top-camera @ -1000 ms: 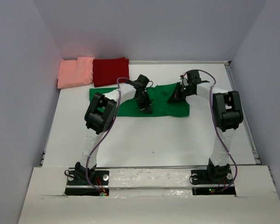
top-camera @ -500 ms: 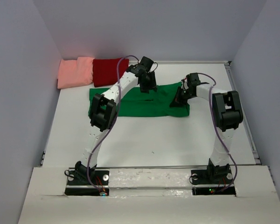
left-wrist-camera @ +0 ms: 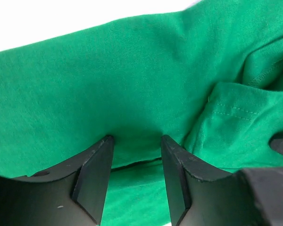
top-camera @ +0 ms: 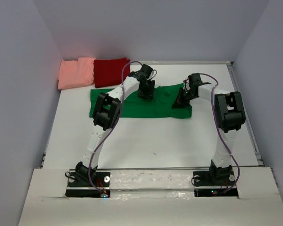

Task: Fold and stack the t-shirts
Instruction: Fold the tshirt

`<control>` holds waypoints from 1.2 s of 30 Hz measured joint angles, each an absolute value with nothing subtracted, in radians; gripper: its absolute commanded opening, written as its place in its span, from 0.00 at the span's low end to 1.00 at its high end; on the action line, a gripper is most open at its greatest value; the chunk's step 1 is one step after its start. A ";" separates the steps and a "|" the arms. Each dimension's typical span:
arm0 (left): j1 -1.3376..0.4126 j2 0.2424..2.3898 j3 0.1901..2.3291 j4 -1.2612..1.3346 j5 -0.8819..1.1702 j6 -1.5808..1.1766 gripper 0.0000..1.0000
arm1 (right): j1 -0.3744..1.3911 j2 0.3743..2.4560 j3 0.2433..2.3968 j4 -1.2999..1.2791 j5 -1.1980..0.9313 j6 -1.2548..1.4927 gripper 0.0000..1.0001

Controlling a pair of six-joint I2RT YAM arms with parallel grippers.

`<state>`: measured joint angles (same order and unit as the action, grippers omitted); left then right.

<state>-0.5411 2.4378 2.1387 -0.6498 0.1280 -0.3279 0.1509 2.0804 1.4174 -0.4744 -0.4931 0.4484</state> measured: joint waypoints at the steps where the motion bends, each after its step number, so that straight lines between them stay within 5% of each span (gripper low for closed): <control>1: -0.538 2.438 2.133 -0.630 0.131 -0.315 0.57 | 0.151 2.080 1.421 -0.481 -0.493 0.448 0.00; 13: -0.492 2.364 1.943 -0.377 0.270 -0.263 0.57 | 0.151 2.080 1.443 -0.524 -0.470 0.445 0.00; 36: -0.357 2.362 1.940 -0.344 0.543 -0.227 0.55 | 0.151 2.098 1.492 -0.602 -0.433 0.412 0.00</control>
